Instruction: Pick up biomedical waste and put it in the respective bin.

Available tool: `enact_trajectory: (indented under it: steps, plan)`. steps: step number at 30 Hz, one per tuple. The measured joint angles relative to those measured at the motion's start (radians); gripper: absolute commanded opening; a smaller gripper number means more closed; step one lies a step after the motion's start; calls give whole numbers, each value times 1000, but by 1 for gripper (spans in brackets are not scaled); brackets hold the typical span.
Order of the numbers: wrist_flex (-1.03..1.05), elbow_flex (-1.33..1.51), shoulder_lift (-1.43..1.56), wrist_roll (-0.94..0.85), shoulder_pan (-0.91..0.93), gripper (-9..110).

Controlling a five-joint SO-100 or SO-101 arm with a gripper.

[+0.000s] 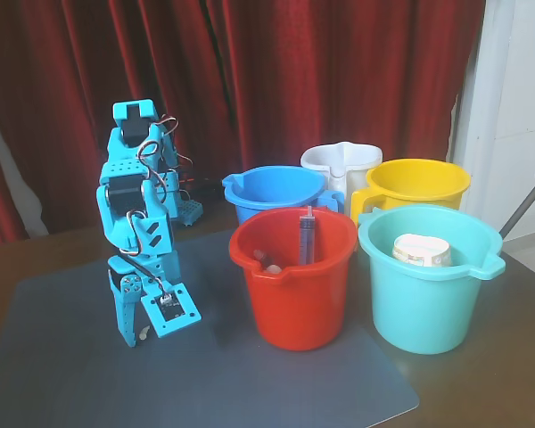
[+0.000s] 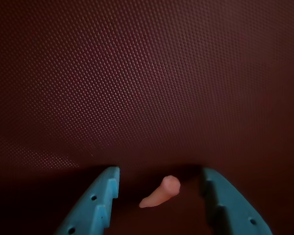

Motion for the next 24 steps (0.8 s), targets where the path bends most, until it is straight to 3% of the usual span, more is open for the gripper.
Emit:
enact_trajectory:
  steps: [17,24]
  plan:
    - [2,107,40,-61,43,17]
    - [100,179,150,-80,54,18]
